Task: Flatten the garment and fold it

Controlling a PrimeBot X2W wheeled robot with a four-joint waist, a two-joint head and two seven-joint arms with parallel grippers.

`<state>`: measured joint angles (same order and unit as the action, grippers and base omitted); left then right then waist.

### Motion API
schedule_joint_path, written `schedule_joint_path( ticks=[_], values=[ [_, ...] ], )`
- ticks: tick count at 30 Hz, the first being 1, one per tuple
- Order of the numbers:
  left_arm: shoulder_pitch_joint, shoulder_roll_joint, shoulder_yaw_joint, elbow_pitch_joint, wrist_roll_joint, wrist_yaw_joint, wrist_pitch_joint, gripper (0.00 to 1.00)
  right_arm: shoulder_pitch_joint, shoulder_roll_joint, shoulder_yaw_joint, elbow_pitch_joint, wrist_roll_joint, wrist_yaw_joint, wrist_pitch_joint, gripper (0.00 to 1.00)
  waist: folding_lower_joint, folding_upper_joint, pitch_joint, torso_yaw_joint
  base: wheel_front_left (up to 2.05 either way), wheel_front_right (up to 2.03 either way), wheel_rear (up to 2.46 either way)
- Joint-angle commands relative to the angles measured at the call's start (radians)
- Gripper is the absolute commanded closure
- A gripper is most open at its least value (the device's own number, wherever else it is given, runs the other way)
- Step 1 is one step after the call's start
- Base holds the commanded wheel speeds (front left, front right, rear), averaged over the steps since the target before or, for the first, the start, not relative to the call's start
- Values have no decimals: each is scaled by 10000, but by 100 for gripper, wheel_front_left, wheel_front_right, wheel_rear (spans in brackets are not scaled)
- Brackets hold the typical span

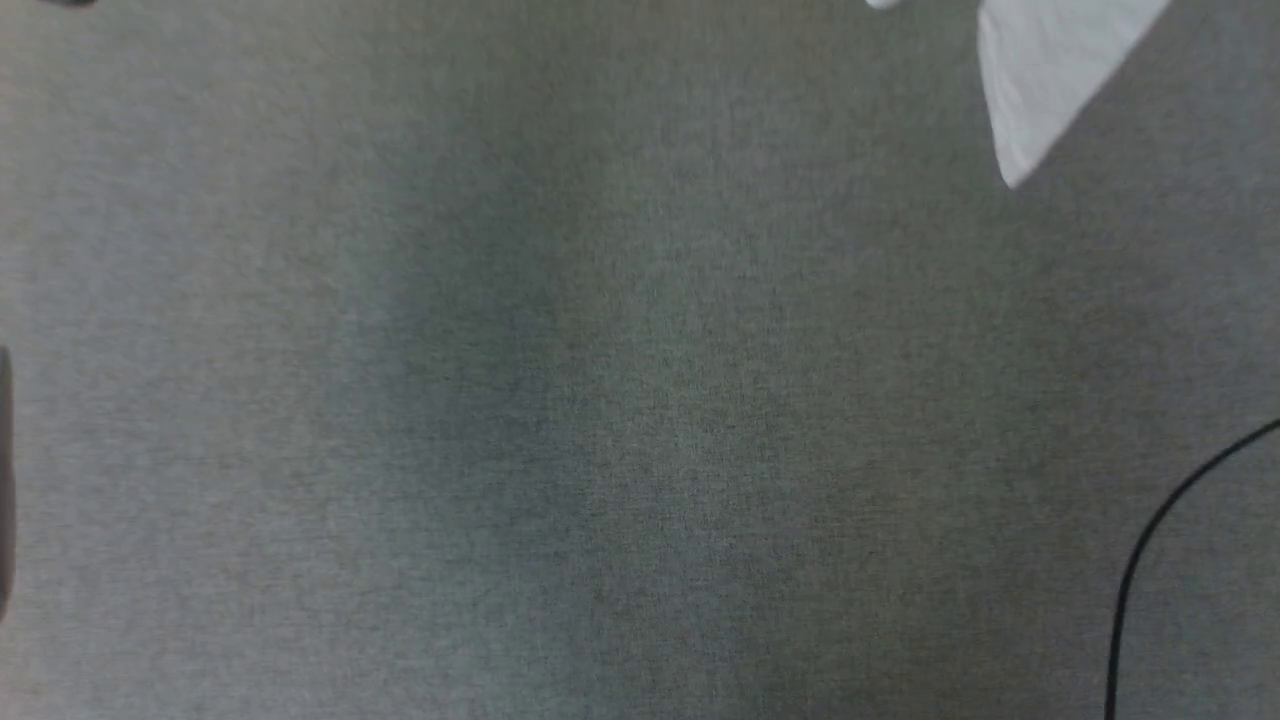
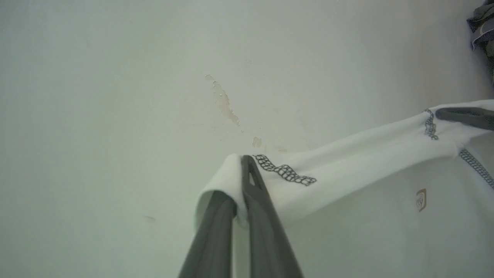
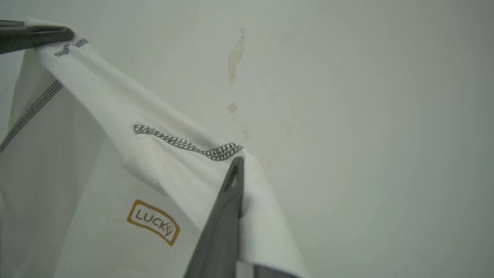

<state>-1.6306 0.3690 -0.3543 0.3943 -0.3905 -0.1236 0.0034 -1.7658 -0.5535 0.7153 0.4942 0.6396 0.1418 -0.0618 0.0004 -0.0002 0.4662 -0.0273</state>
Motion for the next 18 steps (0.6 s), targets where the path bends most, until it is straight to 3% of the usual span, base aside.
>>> schedule_joint_path(
  ticks=[1,9,18],
  values=[
    [-183,220,140,398,108,29,-231,100,-110,-197,90,436,-62,-111,-155,100,-4,2,1125,-152,0,0,0],
    [-34,-389,-302,2315,-58,-26,-1579,100,-53,392,1649,1713,500,-111,-1327,100,-4,2,1463,192,0,0,0],
    [2920,-1305,-642,3380,-514,-37,-2543,100,2599,870,2757,2049,1520,-111,-1953,100,-4,2,363,561,0,0,0]
  ],
)
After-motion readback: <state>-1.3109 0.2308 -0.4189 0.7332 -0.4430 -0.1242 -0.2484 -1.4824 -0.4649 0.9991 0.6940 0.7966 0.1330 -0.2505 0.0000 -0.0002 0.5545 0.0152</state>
